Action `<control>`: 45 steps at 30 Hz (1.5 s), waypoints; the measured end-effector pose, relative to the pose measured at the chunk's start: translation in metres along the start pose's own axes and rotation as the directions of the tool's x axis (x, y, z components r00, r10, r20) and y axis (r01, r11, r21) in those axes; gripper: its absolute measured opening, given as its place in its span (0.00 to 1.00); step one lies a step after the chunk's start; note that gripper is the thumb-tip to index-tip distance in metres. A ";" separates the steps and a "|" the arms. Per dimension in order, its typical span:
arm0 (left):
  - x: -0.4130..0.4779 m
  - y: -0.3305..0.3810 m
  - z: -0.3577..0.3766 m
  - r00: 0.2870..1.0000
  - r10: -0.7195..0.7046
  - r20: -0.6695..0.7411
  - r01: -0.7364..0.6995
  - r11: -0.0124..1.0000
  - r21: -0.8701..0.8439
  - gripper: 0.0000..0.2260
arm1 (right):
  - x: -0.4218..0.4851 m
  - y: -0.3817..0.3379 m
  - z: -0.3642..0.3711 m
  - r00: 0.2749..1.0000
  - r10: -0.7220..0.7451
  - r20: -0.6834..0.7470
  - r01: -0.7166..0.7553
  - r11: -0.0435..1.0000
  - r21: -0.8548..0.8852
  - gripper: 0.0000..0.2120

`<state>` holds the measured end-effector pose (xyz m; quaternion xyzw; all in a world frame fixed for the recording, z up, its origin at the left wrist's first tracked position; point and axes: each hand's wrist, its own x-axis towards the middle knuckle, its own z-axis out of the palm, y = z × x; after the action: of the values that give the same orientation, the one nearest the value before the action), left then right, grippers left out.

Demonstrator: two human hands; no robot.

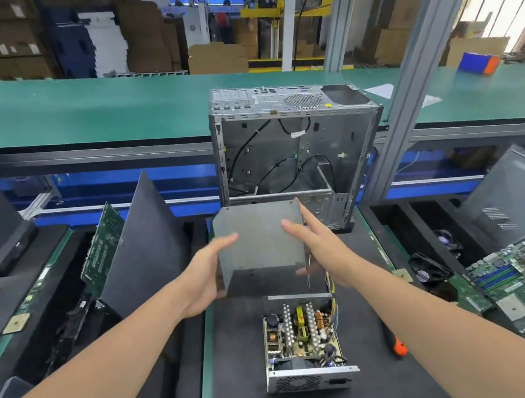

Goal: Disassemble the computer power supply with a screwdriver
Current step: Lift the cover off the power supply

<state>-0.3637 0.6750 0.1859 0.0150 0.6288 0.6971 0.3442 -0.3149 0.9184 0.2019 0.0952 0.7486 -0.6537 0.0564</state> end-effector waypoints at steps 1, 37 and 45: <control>0.004 -0.001 0.000 0.998 0.039 -0.044 -0.039 0.999 -0.005 0.29 | 0.003 0.001 0.003 0.999 0.042 -0.009 -0.041 0.997 0.061 0.40; 0.064 -0.010 -0.034 0.675 -0.257 -0.692 0.059 0.953 -0.296 0.36 | 0.152 0.101 0.030 0.870 -0.040 0.492 0.484 0.263 -0.835 0.14; 0.064 -0.009 -0.041 0.682 -0.279 -0.676 0.058 0.942 -0.331 0.28 | 0.155 0.108 0.030 0.844 -0.136 0.519 0.532 0.340 -0.776 0.10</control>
<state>-0.4265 0.6714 0.1430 -0.3642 0.6051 0.6949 0.1353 -0.4438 0.9127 0.0607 -0.2321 0.9561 -0.1499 0.0977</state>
